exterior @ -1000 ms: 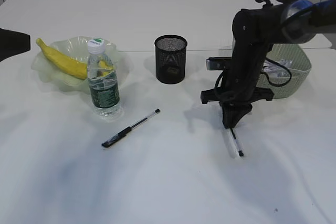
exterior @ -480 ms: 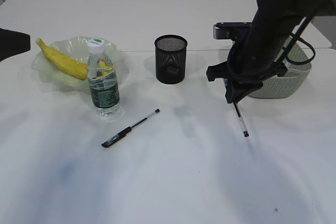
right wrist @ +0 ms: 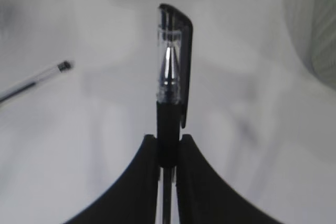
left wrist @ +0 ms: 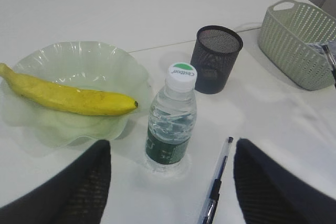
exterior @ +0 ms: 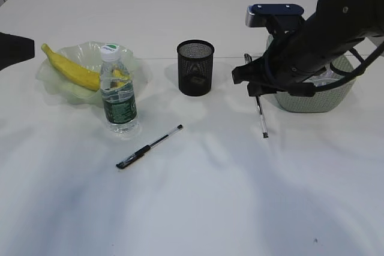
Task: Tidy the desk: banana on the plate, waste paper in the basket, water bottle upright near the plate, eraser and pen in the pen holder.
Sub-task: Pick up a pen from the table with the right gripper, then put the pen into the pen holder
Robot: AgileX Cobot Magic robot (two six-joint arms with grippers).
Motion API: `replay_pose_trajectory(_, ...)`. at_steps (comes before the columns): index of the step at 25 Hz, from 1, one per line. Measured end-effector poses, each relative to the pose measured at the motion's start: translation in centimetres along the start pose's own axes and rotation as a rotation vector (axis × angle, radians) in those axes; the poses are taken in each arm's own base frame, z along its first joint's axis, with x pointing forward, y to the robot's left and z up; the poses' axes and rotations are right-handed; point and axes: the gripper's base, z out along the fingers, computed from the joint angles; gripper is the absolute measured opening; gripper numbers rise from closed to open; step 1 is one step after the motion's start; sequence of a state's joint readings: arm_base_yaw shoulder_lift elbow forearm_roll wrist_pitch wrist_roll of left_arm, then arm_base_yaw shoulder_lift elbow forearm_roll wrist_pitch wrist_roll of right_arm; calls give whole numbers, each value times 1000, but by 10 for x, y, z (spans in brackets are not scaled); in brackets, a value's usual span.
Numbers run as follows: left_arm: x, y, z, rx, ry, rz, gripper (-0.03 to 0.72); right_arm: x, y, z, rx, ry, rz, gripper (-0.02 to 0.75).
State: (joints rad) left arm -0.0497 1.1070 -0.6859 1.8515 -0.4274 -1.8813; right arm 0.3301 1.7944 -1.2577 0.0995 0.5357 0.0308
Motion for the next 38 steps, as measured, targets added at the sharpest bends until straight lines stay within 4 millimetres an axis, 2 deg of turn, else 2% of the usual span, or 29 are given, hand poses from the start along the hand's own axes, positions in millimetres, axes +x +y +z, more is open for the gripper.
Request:
replay_pose_trajectory(9, 0, 0, 0, 0, 0, 0, 514, -25, 1, -4, -10, -270, -18, 45)
replay_pose_trajectory(15, 0, 0, 0, 0, 0, 0, 514, -60, 5, -9, -17, -412, -30, 45)
replay_pose_trajectory(22, 0, 0, 0, 0, 0, 0, 514, -102, 9, 9, -23, -519, -42, 45)
replay_pose_trajectory(26, 0, 0, 0, 0, 0, 0, 514, -119, 10, 20, -26, -584, -43, 45)
replay_pose_trajectory(32, 0, 0, 0, 0, 0, 0, 514, -132, 9, 37, -25, -668, -44, 45)
replay_pose_trajectory(38, 0, 0, 0, 0, 0, 0, 514, -127, 7, 60, -20, -676, -42, 45)
